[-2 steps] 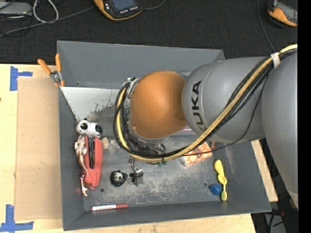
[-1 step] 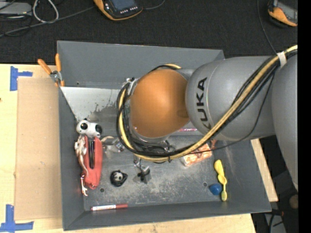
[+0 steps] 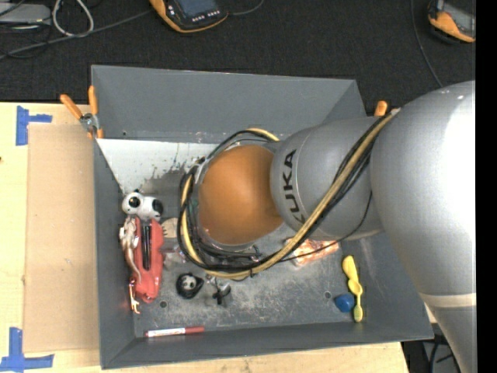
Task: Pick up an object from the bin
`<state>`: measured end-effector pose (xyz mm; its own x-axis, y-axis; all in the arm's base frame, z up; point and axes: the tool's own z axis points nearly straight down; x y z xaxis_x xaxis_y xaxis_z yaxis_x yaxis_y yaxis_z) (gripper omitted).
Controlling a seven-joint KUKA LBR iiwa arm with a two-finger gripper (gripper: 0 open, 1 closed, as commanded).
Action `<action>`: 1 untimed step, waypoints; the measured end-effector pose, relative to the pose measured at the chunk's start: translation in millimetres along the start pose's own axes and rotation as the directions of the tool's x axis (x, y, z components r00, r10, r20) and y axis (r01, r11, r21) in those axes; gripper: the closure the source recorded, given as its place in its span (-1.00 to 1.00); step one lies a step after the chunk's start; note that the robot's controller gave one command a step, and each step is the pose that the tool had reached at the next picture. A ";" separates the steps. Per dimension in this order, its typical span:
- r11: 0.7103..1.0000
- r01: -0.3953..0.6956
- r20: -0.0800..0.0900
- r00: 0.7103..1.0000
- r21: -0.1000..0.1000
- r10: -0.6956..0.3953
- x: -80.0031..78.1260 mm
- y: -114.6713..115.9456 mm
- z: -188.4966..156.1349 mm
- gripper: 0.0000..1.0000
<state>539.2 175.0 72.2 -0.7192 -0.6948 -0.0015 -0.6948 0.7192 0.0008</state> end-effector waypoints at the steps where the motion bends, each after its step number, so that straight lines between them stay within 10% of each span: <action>1: 0.966 0.257 0.007 0.966 0.004 -0.257 -13.3 2.0 2.2 1.00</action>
Offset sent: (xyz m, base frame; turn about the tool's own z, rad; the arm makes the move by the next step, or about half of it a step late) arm 0.0000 0.0000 0.0000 0.0000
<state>547.3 185.7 70.0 -0.5164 -0.8563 -0.0089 -0.8563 0.5164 -0.0037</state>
